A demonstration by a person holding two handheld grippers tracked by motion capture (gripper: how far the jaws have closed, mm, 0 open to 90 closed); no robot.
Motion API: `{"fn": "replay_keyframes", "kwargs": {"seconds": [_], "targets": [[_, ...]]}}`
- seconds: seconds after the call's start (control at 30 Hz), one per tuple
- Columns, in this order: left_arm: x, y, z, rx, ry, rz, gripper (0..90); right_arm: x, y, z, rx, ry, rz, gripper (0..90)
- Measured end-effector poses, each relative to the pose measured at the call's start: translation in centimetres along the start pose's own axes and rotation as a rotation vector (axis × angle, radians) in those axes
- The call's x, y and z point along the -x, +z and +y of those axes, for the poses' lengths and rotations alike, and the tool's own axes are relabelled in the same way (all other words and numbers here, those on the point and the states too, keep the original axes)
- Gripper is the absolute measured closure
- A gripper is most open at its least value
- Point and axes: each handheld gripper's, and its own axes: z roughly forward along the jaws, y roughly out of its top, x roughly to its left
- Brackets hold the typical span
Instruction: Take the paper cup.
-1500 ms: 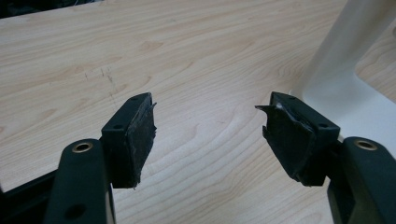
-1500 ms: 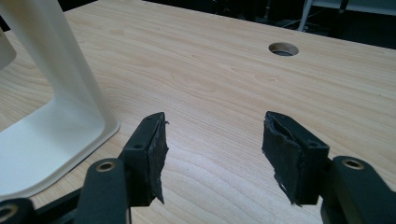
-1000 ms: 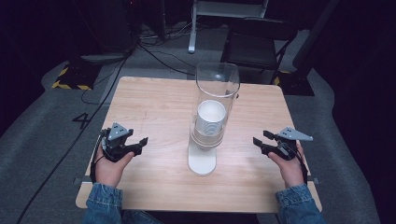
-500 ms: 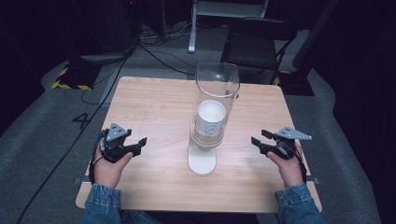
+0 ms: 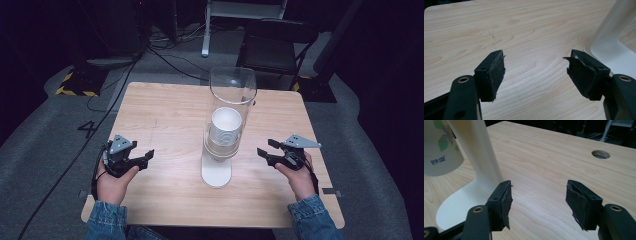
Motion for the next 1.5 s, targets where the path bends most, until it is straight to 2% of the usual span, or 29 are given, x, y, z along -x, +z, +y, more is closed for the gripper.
{"fn": "replay_keyframes", "kwargs": {"seconds": [0.4,0.87,1.17,1.5], "targets": [[0.1,0.1,0.0,-0.009,0.001,-0.009,28.6,-2.5,1.4,0.3,-0.02,-0.033,0.082,36.0],[0.4,0.3,-0.2,-0.012,0.008,-0.02,27.7,-5.7,3.1,0.7,-0.021,-0.073,0.209,29.0],[0.5,0.0,-0.7,-0.018,0.004,-0.021,27.2,-7.4,4.1,1.3,0.032,-0.07,0.272,20.3],[0.4,-0.6,-1.5,-0.019,-0.004,-0.013,26.6,-8.9,5.5,2.1,0.068,-0.078,0.315,17.7]]}}
